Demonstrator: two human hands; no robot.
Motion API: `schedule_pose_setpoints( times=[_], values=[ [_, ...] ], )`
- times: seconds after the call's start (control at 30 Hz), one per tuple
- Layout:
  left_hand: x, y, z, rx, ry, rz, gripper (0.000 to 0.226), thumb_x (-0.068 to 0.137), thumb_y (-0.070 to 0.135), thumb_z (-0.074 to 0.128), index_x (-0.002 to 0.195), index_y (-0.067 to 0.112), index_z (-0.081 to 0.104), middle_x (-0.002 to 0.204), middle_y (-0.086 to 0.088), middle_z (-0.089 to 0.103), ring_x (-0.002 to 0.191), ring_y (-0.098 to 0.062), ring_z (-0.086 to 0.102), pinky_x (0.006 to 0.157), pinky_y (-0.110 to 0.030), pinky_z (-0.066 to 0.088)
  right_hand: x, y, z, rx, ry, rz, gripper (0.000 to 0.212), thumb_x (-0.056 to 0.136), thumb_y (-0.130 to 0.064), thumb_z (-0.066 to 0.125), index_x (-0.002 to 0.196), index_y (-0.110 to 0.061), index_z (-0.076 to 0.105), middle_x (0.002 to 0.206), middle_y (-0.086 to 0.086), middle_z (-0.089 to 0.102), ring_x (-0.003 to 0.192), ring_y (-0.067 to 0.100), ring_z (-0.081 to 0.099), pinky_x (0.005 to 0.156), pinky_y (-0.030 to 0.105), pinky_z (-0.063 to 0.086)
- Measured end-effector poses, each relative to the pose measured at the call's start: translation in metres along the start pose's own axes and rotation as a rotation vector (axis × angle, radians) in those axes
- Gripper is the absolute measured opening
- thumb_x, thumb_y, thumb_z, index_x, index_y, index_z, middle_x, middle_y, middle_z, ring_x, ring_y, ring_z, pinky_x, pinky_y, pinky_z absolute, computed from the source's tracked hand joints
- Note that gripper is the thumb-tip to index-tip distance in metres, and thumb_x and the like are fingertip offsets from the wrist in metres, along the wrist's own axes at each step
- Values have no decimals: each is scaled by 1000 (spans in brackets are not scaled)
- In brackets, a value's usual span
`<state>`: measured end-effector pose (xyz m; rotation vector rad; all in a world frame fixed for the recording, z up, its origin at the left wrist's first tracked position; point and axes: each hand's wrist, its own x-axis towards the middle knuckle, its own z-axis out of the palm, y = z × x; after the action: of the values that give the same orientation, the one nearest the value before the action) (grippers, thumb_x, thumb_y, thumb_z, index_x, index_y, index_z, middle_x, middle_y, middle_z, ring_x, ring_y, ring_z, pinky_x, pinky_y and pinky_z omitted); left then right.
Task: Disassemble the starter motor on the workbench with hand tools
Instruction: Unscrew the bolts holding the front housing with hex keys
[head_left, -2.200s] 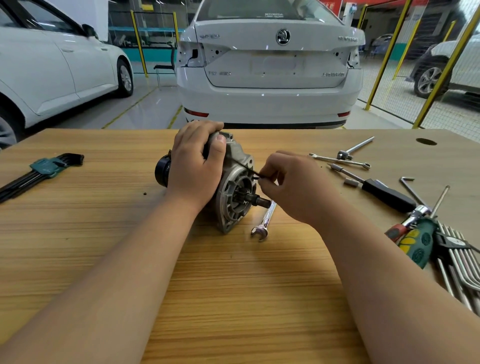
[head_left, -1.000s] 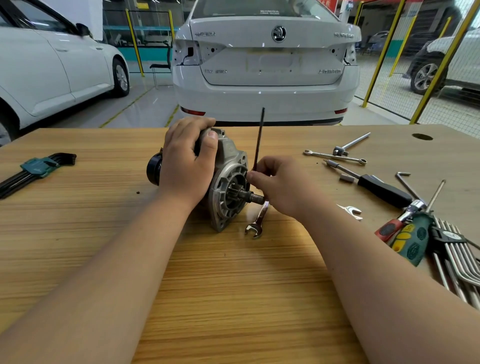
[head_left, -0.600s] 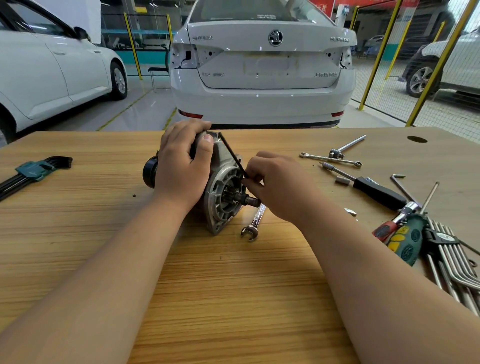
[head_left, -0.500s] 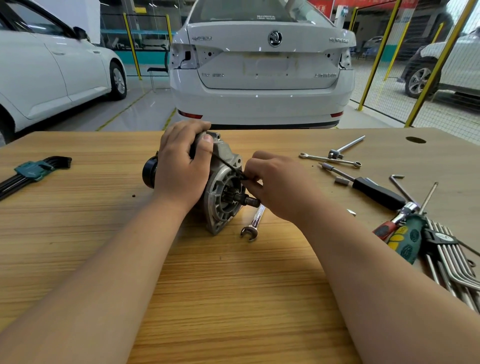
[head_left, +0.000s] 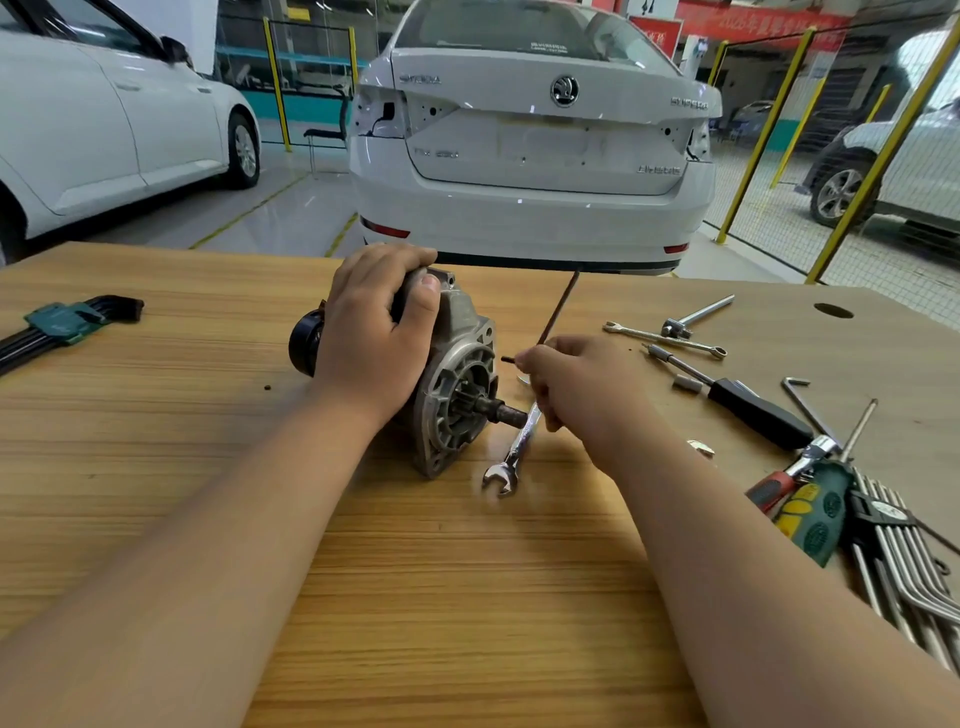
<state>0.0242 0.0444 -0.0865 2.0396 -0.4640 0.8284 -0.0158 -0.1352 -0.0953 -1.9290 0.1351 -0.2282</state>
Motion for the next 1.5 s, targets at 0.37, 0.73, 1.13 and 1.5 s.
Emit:
schedule_pose_setpoints(
  times=[0.37,0.73,1.13,1.5],
  values=[
    [-2,4,-1,-11,-12,-12,42,94,33,38,125,14,60,124,0,57,124,-12,41,108,-32,32,-1,-2,19,355,-109,380,9,88,-19,62,82,-12,62,45,-8,49,39,9,42,37,21,31],
    [-2,2,0,-7,10,2,37,96,31,40,123,15,61,118,10,52,118,-2,38,102,-22,30,-4,-6,25,502,-101,501,13,91,-25,59,81,-16,60,43,-9,49,40,7,41,33,16,28],
    [-1,3,0,-13,25,6,37,95,29,40,121,15,62,116,12,52,116,0,38,105,-25,31,-1,-4,16,540,-261,549,21,93,-27,58,76,-16,60,48,-8,51,34,6,43,34,15,31],
    [-2,4,0,-17,23,-5,38,95,30,40,122,14,62,119,8,54,119,-4,39,106,-26,31,-1,-3,16,515,-275,513,22,96,-27,55,76,-17,58,49,-8,49,34,5,38,32,16,29]
  ],
)
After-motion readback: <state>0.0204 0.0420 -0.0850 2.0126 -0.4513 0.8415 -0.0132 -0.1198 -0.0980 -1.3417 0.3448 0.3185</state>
